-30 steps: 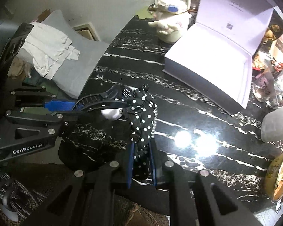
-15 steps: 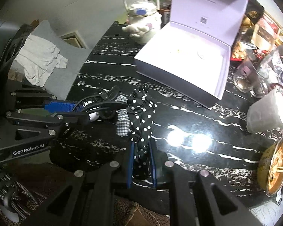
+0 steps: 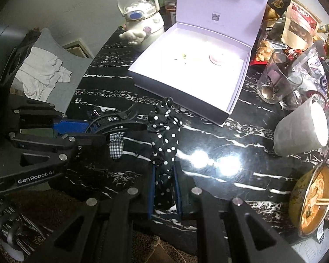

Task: Organize objects
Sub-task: 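Carry the black claw clip and polka-dot scrunchie with both tools over the lavender box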

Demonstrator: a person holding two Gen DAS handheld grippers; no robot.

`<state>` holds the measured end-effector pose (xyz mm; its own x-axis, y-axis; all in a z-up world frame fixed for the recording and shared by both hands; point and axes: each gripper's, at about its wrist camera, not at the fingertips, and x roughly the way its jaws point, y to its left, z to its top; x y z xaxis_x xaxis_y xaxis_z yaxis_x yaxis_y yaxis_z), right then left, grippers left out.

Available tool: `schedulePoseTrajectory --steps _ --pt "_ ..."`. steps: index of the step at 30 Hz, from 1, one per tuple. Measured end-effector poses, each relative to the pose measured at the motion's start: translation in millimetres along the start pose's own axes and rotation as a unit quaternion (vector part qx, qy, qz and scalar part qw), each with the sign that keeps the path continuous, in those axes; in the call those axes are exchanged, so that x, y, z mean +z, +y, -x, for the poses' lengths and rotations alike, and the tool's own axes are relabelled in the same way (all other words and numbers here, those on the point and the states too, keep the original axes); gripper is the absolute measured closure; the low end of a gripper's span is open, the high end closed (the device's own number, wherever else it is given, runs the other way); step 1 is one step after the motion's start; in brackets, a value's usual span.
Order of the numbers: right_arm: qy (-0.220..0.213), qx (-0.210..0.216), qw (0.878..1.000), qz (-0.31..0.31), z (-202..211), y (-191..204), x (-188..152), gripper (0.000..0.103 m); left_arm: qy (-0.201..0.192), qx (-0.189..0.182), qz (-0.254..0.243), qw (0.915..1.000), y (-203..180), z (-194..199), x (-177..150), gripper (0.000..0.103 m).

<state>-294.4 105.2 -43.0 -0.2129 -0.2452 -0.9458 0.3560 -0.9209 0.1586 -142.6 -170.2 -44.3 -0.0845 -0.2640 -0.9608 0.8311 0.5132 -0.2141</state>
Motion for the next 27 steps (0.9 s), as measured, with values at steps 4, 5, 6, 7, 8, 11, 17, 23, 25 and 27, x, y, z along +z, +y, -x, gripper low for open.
schedulePoseTrajectory --steps 4,5,6,7,8,11,17,23,25,27 --pt "0.001 0.002 1.0 0.003 -4 -12 8 0.088 0.001 0.003 0.007 1.0 -2 -5 13 0.087" --pt "0.002 0.003 1.0 0.004 -5 -14 10 0.088 0.0 0.004 0.008 1.0 -2 -6 16 0.087" --pt "0.002 0.004 1.0 0.004 -6 -17 13 0.088 -0.001 0.004 0.009 0.9999 -2 -7 20 0.087" --pt "0.003 0.006 1.0 0.005 -8 -20 16 0.088 -0.001 0.005 0.011 0.9999 -2 -9 23 0.087" --pt "0.004 0.006 1.0 0.006 -10 -22 18 0.088 0.0 0.005 0.013 0.9999 -1 -10 27 0.087" --pt "0.007 0.011 1.0 0.007 -15 -28 27 0.088 0.002 0.006 0.02 0.9998 2 -14 37 0.087" --pt "0.02 0.017 1.0 0.007 -29 -39 47 0.088 0.012 0.012 0.03 0.9994 13 -22 62 0.087" --pt "0.033 0.023 0.999 0.001 -46 -48 64 0.088 0.028 0.014 0.031 0.999 23 -32 85 0.087" --pt "0.036 0.022 0.999 0.002 -50 -51 70 0.088 0.034 0.014 0.029 0.9989 27 -37 92 0.087" --pt "0.038 0.021 0.999 0.001 -54 -55 77 0.088 0.038 0.015 0.026 0.9988 31 -41 101 0.087"
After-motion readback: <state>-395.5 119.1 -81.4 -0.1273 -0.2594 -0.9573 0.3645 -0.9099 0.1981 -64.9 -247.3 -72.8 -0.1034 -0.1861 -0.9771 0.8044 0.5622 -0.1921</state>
